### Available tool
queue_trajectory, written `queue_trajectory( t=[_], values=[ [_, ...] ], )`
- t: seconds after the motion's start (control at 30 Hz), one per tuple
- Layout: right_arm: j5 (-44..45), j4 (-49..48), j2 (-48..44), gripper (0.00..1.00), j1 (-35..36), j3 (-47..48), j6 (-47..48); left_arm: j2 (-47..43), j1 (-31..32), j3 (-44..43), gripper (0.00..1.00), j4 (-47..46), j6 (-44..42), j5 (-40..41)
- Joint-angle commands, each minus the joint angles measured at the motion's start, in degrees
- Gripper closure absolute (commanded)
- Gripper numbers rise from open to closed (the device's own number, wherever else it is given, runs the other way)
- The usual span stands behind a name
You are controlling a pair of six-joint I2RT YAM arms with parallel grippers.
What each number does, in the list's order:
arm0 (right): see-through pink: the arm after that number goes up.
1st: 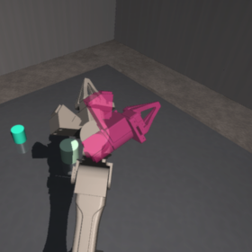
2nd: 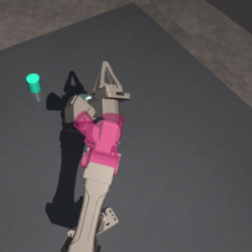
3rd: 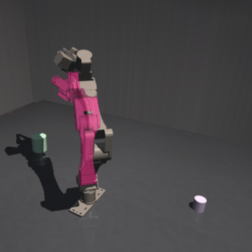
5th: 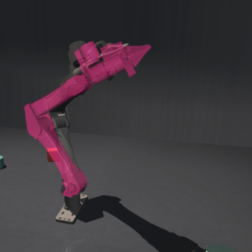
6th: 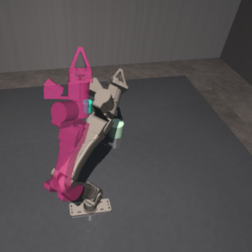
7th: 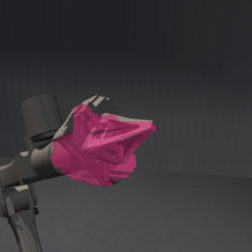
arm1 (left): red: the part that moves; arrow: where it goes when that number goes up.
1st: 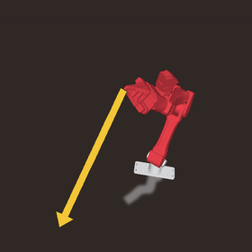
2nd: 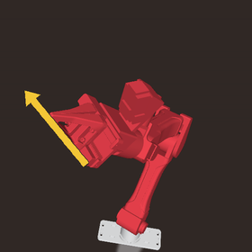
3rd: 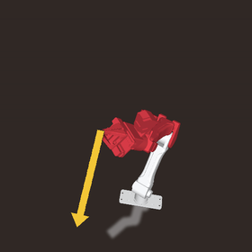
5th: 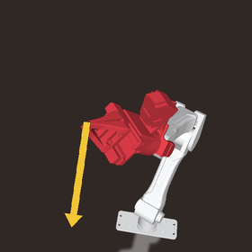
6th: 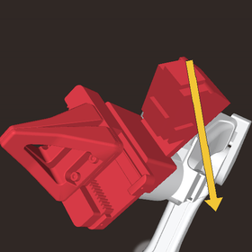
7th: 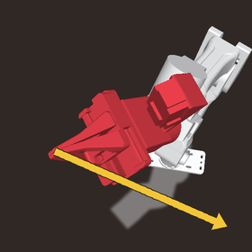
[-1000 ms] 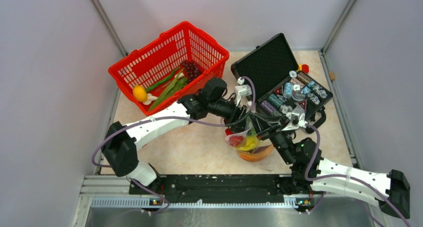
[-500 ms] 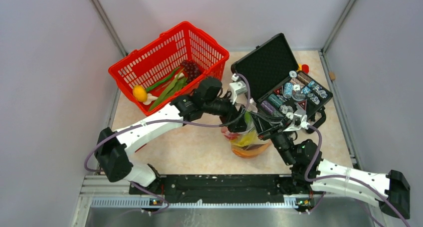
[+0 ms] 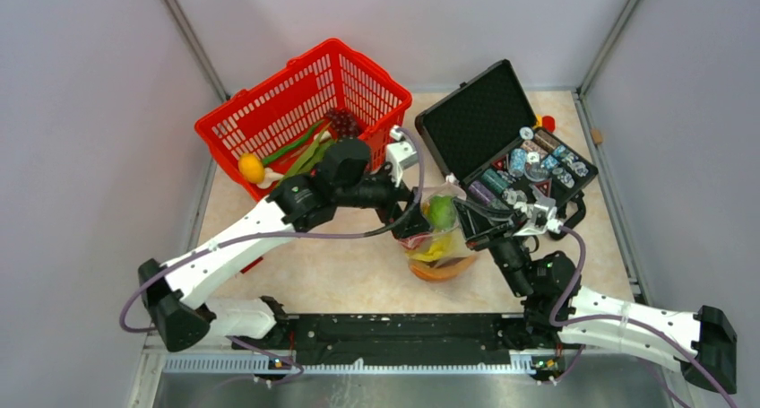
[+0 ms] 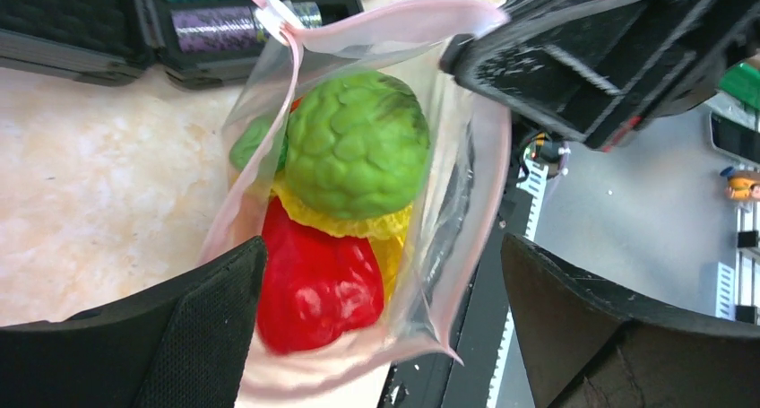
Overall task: Place the food in the zip-top bag and seal the zipper
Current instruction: Place the fake fruit in the zipper food storage bag, then zip the zipper food storage bag at the center of the board.
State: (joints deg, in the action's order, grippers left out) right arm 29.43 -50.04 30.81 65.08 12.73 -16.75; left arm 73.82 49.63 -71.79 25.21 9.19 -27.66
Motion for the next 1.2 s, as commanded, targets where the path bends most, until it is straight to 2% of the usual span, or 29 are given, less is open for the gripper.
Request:
queue_trajectory(
  t=[0.0,0.1,0.17,0.3,0.37,0.47,0.67,0.97,1.03,1.17],
  values=[
    [0.5,-5.6,-0.2,1.00,-0.2,0.0,-0.6,-7.7,0.0,-2.2,0.01,-2.2,3.0,3.2],
    [0.5,-6.6,0.6,1.00,-0.2,-0.2,-0.7,-9.2,0.1,-2.9,0.01,-3.5,4.4,2.8],
    [0.2,-7.2,1.1,1.00,-0.3,-0.1,-0.8,-10.0,0.0,-2.4,0.01,-2.8,4.5,5.7],
    [-0.4,-7.3,1.9,1.00,-0.3,0.4,-0.6,-10.2,0.0,0.8,0.01,3.9,6.2,21.7],
    [-0.8,-7.1,2.0,1.00,-0.2,0.7,-0.5,-10.4,0.0,3.7,0.01,5.0,8.2,26.4],
    [-1.2,-6.8,2.2,1.00,-0.2,1.0,-0.5,-10.2,0.0,7.7,0.01,2.3,11.2,27.0],
    [-1.8,-6.4,2.4,1.00,-0.2,1.1,-0.6,-7.4,0.0,9.6,0.13,0.4,15.7,27.1],
    [-4.0,-5.0,2.6,1.00,-0.2,1.8,-0.2,-4.2,-0.1,9.2,0.52,-3.5,16.8,21.6],
    [-5.0,-4.9,2.6,1.00,-0.2,2.0,0.2,-3.6,-0.1,8.7,0.64,-2.7,15.9,19.9],
    [-7.1,-5.0,2.7,1.00,-0.2,2.3,1.1,-2.2,0.0,6.5,0.96,-0.3,12.7,17.5]
  ],
)
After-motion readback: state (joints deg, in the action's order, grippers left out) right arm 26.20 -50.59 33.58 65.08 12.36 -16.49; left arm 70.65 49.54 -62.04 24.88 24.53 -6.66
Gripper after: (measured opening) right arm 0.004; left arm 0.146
